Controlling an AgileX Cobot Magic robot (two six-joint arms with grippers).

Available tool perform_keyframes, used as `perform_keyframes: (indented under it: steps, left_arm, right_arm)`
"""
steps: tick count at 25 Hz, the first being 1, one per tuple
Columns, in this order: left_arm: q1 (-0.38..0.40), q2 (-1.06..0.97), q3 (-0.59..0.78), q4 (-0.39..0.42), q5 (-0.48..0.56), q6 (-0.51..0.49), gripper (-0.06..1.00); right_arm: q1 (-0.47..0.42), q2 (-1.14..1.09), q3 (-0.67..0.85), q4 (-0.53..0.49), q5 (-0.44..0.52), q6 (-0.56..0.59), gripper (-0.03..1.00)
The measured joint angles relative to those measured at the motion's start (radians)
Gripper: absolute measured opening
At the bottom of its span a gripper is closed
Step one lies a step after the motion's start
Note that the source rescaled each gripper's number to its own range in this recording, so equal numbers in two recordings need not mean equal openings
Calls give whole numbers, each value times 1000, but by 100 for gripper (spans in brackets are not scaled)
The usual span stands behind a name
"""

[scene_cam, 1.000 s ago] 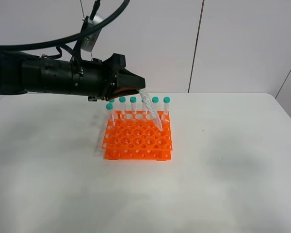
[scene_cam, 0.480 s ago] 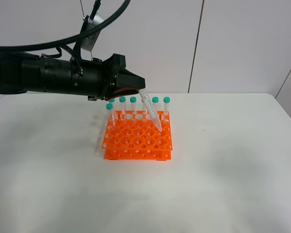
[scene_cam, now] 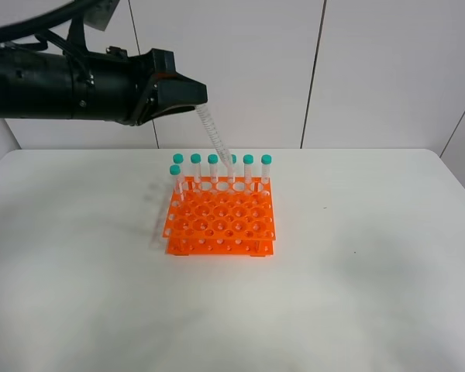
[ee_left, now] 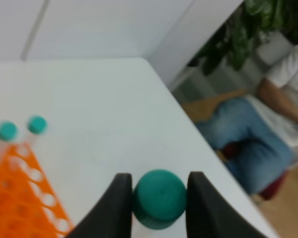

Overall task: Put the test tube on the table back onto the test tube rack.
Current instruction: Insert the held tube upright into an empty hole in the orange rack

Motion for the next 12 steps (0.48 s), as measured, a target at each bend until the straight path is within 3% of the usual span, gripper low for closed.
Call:
perform_keyframes:
  steps: [3,7,9,12]
  left_arm:
    - [0,-54,0,121,-44,-13,1]
    - [0,-101,0,344,-113,-91,1]
    - [-12,-118,0,549,-173,-195,1]
    - [-62,-123,0,915,-227,-453,1]
  right_arm:
    - [0,0,0,0,0,0,100]
    - [0,0,0,0,0,0,100]
    - [0,0,0,0,0,0,100]
    - [0,0,0,0,0,0,100]
